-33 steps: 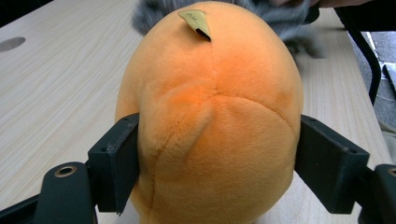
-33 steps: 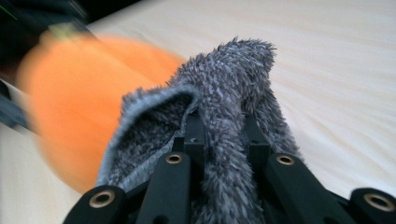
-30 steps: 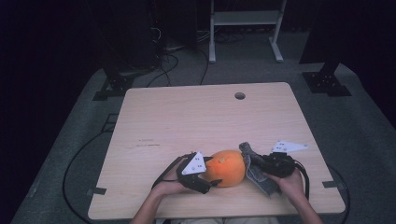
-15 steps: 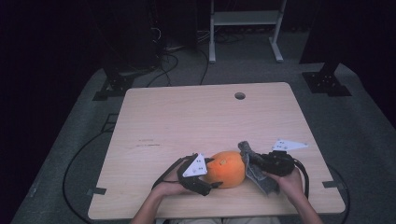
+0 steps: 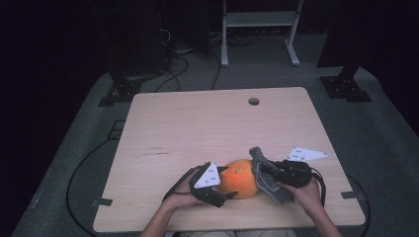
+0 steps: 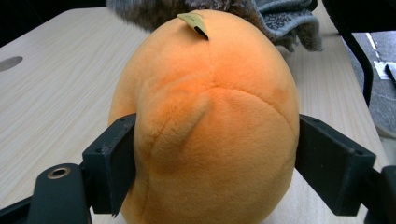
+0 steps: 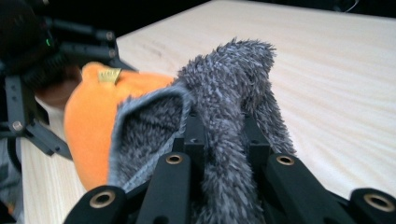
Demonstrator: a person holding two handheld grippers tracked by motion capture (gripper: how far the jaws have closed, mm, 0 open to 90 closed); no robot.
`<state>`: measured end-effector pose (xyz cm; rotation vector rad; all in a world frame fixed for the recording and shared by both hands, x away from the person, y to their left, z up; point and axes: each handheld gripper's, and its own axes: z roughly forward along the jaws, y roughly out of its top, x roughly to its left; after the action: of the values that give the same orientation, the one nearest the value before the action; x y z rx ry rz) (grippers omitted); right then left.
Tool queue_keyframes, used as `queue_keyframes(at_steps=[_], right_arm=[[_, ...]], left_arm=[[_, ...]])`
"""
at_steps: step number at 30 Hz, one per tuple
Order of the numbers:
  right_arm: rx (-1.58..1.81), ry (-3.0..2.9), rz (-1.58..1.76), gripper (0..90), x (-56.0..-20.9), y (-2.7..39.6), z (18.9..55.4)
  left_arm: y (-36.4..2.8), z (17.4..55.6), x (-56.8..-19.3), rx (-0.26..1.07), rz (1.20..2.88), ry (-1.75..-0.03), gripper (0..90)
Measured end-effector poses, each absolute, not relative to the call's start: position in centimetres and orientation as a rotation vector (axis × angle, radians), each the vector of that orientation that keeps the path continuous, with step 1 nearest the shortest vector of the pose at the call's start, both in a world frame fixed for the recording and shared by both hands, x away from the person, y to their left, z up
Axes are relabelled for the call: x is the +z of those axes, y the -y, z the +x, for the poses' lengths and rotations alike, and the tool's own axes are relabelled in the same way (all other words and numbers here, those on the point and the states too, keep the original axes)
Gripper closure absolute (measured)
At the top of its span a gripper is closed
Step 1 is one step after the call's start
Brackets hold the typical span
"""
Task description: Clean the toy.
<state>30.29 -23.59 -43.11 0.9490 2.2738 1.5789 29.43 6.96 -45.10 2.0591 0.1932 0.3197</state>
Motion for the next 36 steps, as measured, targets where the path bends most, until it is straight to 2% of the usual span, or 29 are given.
queue_keyframes(at_steps=[4, 8, 11, 15, 18, 21, 26, 30, 36], right_arm=[[1.716, -2.211, 0.895, 76.3, -41.7, 22.8, 29.6], [1.627, -2.278, 0.792, 76.4, -41.6, 20.9, 29.3], [1.564, -2.288, 0.808, 76.4, -42.1, 21.5, 29.6], [1.509, -2.255, 0.831, 76.4, -41.7, 22.2, 29.2], [1.596, -2.258, 0.741, 76.3, -40.7, 21.2, 28.5], [1.524, -2.304, 0.678, 76.3, -40.9, 19.8, 28.5], [1.52, -2.303, 0.763, 76.4, -41.8, 21.4, 29.3], [1.501, -2.277, 0.784, 76.4, -41.2, 21.8, 29.0], [1.504, -2.314, 0.638, 76.4, -39.3, 18.6, 27.6]], left_arm=[[-6.3, 29.4, -45.0, 0.331, 2.048, -0.19, 19.3], [-6.2, 29.2, -45.0, 0.326, 2.049, -0.183, 19.3], [-6.5, 29.5, -45.0, 0.289, 2.018, -0.202, 19.7], [-6.1, 29.4, -44.9, 0.312, 2.024, -0.203, 19.8], [-5.9, 29.3, -44.9, 0.316, 2.025, -0.207, 19.8], [-6.2, 29.5, -45.0, 0.285, 2.015, -0.216, 19.5], [-6.6, 30.1, -44.9, 0.23, 1.969, -0.281, 18.5], [-6.2, 29.9, -44.7, 0.257, 1.98, -0.294, 22.0], [-5.1, 29.0, -44.4, 0.311, 2.002, -0.215, 23.0]])
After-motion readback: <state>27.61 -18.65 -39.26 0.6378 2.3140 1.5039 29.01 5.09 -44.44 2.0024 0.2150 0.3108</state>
